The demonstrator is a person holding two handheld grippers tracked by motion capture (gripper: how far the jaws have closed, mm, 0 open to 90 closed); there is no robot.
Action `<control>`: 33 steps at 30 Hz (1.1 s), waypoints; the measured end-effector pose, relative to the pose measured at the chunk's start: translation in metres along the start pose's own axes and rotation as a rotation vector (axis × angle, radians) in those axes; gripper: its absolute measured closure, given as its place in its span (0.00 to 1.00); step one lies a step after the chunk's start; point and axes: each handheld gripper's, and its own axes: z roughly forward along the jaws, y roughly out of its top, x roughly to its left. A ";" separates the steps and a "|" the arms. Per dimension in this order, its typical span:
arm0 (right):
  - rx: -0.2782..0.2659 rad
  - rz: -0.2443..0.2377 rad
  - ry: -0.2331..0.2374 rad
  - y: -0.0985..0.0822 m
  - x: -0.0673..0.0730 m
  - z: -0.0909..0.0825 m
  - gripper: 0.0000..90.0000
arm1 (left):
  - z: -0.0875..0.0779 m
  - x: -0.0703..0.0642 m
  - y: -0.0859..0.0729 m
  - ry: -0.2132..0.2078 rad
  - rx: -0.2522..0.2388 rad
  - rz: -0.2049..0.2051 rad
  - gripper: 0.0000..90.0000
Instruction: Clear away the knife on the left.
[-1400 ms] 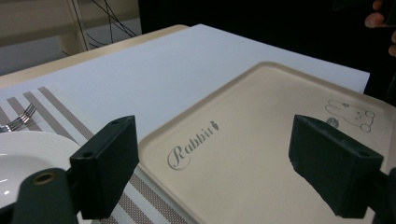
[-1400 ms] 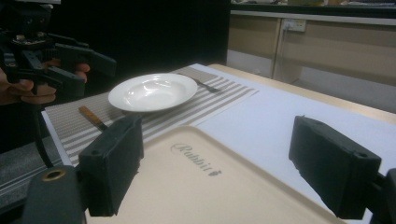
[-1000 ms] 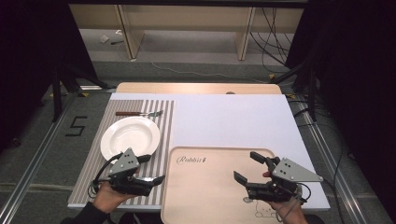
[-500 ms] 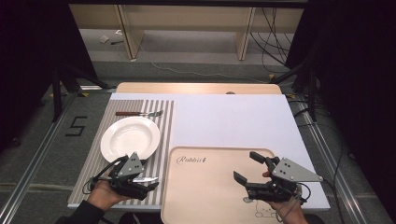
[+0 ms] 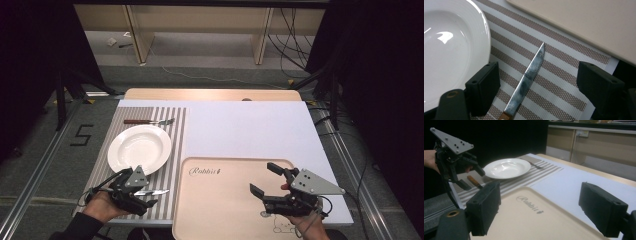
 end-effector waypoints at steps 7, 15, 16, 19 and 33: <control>0.003 0.001 0.003 0.000 0.000 0.000 0.21 | 0.001 0.002 -0.005 -0.014 0.062 0.021 0.23; 0.005 0.002 0.004 0.000 0.000 0.000 0.21 | 0.002 0.013 -0.017 0.008 0.158 0.010 0.26; 0.004 0.002 0.003 0.000 0.000 0.001 0.21 | 0.001 0.017 -0.019 0.022 0.180 0.007 0.26; 0.006 0.002 0.004 0.000 0.000 0.001 0.21 | 0.003 0.021 -0.023 0.027 0.207 -0.011 0.28; 0.008 -0.001 0.004 -0.001 0.000 0.001 0.21 | 0.006 0.042 -0.035 0.030 0.278 -0.108 0.41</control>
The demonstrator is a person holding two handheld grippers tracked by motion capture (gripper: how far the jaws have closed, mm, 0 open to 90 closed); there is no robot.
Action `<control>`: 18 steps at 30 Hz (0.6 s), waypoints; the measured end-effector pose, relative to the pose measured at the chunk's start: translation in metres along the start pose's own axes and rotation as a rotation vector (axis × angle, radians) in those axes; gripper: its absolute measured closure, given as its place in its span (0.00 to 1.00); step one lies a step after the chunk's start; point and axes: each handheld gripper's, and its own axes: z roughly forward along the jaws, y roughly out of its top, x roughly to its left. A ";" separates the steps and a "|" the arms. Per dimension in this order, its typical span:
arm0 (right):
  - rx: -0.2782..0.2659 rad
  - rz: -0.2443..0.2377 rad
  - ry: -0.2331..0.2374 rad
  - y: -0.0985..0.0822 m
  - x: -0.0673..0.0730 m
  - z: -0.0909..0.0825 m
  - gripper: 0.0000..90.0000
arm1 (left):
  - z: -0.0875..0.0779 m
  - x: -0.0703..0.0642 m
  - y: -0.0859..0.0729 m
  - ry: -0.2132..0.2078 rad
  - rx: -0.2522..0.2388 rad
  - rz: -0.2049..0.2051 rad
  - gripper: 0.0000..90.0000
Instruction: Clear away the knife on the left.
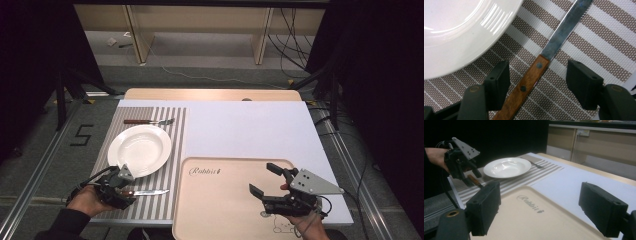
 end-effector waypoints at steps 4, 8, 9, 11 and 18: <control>0.002 0.001 0.000 0.000 0.000 0.000 0.21 | 0.002 0.004 -0.001 -0.010 0.012 -0.026 0.45; 0.000 0.000 0.000 0.000 0.000 0.000 0.21 | 0.003 0.007 -0.001 -0.015 0.021 -0.044 0.47; 0.003 0.000 0.001 0.000 0.000 0.000 0.21 | 0.003 0.007 -0.001 -0.018 0.023 -0.049 0.48; 0.003 0.000 0.000 0.000 0.000 0.000 0.21 | 0.003 0.007 -0.001 -0.029 0.024 -0.052 0.49; 0.004 -0.001 0.001 0.000 0.000 0.000 0.21 | 0.002 0.010 -0.001 -0.070 0.043 -0.096 0.61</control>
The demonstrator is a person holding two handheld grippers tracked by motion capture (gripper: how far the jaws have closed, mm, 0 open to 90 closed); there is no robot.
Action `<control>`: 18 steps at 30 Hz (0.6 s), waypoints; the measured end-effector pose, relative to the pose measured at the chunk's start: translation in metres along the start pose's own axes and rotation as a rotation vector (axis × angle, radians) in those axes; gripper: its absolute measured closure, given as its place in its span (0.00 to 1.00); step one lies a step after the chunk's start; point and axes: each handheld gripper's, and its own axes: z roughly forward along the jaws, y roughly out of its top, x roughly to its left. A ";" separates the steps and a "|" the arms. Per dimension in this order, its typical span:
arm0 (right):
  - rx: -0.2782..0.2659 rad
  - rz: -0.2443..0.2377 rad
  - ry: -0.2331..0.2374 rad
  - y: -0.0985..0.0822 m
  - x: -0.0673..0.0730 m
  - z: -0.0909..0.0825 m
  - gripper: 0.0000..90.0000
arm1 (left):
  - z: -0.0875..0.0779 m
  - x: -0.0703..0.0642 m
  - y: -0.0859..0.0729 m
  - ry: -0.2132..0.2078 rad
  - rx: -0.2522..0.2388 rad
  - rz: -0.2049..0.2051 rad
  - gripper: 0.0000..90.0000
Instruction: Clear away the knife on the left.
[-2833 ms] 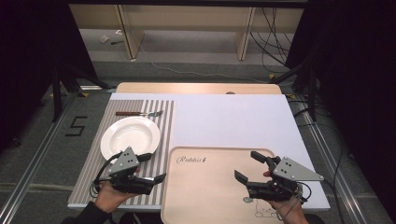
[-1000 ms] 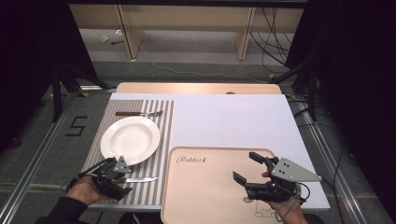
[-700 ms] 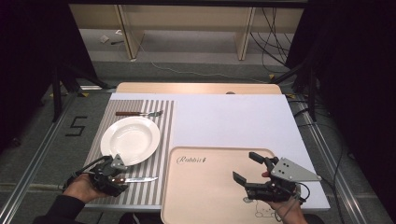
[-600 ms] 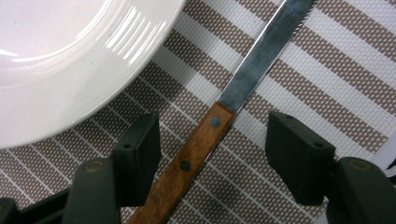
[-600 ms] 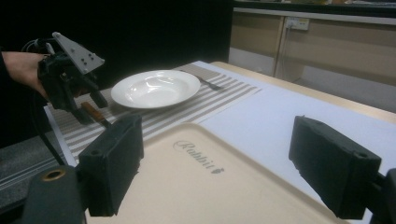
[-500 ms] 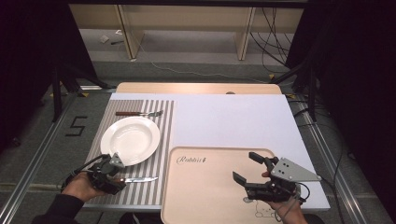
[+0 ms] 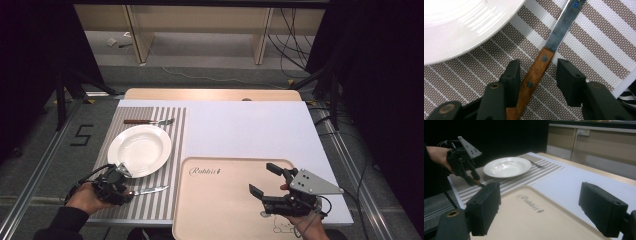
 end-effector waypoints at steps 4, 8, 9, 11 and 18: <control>0.000 0.000 0.000 0.000 0.000 0.000 0.21 | -0.001 0.001 0.000 0.005 0.007 -0.005 0.68; 0.000 -0.001 -0.001 0.000 0.000 0.000 0.21 | -0.001 -0.001 0.001 -0.004 0.018 0.012 0.77; 0.000 -0.001 0.000 0.000 0.000 0.000 0.21 | -0.001 -0.002 0.001 -0.005 0.019 0.018 0.80; 0.000 -0.001 -0.001 0.000 0.000 0.000 0.21 | -0.001 -0.003 0.002 -0.003 0.025 0.028 0.84; 0.000 -0.002 -0.001 0.000 0.000 0.000 0.21 | -0.002 -0.003 0.002 -0.016 0.025 0.019 0.85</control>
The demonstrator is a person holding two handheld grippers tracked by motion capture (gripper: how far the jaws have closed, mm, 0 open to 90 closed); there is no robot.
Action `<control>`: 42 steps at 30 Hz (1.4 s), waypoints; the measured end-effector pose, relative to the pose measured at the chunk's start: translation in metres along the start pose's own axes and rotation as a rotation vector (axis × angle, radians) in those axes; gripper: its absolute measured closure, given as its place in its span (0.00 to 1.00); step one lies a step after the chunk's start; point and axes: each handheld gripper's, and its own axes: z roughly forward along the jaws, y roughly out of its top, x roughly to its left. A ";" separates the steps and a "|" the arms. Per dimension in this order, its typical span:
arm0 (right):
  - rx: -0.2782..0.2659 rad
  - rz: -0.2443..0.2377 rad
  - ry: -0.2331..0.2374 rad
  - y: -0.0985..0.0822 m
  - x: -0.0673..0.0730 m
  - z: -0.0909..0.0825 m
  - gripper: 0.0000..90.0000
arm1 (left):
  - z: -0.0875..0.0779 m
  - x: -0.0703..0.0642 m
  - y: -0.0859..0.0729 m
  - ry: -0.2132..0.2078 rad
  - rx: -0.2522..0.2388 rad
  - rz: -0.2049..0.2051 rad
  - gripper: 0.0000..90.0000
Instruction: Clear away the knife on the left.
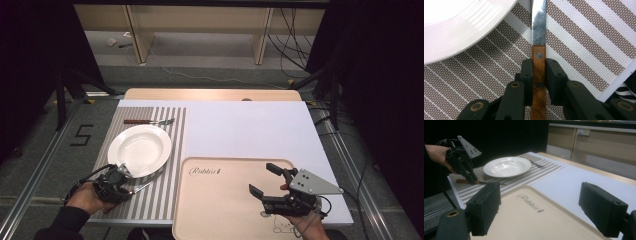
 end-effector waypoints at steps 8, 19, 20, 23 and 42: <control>0.001 0.001 0.000 0.000 0.000 0.000 0.21 | -0.005 -0.005 0.004 -0.086 -0.072 -0.018 0.85; 0.001 0.004 -0.001 0.000 0.000 0.000 0.21 | -0.017 -0.010 0.011 -0.168 -0.242 -0.096 0.85; 0.001 0.004 -0.001 0.000 0.000 0.000 0.21 | -0.017 -0.010 0.011 -0.168 -0.242 -0.096 0.85; 0.001 0.005 -0.001 0.000 0.000 0.000 0.21 | -0.019 -0.013 0.013 -0.186 -0.284 -0.126 0.85; 0.001 0.004 -0.001 0.000 0.000 0.000 0.21 | -0.023 -0.037 0.029 -0.263 -0.377 -0.119 0.85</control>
